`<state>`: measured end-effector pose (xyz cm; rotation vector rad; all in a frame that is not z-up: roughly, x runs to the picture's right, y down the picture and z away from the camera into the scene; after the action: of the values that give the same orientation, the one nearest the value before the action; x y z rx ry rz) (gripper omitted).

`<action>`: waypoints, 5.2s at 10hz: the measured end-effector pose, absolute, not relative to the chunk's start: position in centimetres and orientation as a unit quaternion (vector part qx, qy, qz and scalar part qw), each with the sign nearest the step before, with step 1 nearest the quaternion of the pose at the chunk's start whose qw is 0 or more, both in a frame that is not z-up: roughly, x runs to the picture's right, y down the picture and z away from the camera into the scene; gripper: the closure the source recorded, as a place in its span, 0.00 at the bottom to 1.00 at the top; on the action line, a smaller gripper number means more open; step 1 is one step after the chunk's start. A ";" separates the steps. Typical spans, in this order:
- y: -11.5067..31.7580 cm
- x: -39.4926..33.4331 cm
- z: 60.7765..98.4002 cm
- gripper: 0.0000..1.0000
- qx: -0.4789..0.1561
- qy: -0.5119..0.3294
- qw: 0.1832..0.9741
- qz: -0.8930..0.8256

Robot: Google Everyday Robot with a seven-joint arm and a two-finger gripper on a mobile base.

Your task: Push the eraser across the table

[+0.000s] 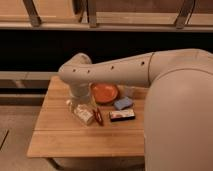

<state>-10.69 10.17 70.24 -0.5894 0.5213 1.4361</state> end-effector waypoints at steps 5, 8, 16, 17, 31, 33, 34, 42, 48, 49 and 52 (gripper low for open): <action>10.2 -10.7 70.3 0.35 -0.263 0.233 0.683 0.640; 10.2 -10.7 70.3 0.65 -0.263 0.233 0.683 0.640; 3.0 -5.0 71.5 1.00 -0.197 0.137 0.708 0.664; 2.3 -4.1 71.7 1.00 -0.197 0.119 0.709 0.667; 5.5 8.3 79.7 1.00 -0.194 0.178 0.608 0.749; 7.7 7.8 81.7 1.00 -0.224 0.204 0.617 0.727; 8.7 7.7 82.2 1.00 -0.232 0.217 0.620 0.717; 9.4 9.1 82.7 1.00 -0.224 0.205 0.628 0.717; 10.4 8.6 85.0 1.00 -0.237 0.170 0.659 0.693; 10.1 8.0 85.7 1.00 -0.239 0.164 0.675 0.679; 9.9 6.7 87.4 1.00 -0.257 0.139 0.697 0.655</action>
<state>6.73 9.94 87.39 -0.5731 0.3110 1.4605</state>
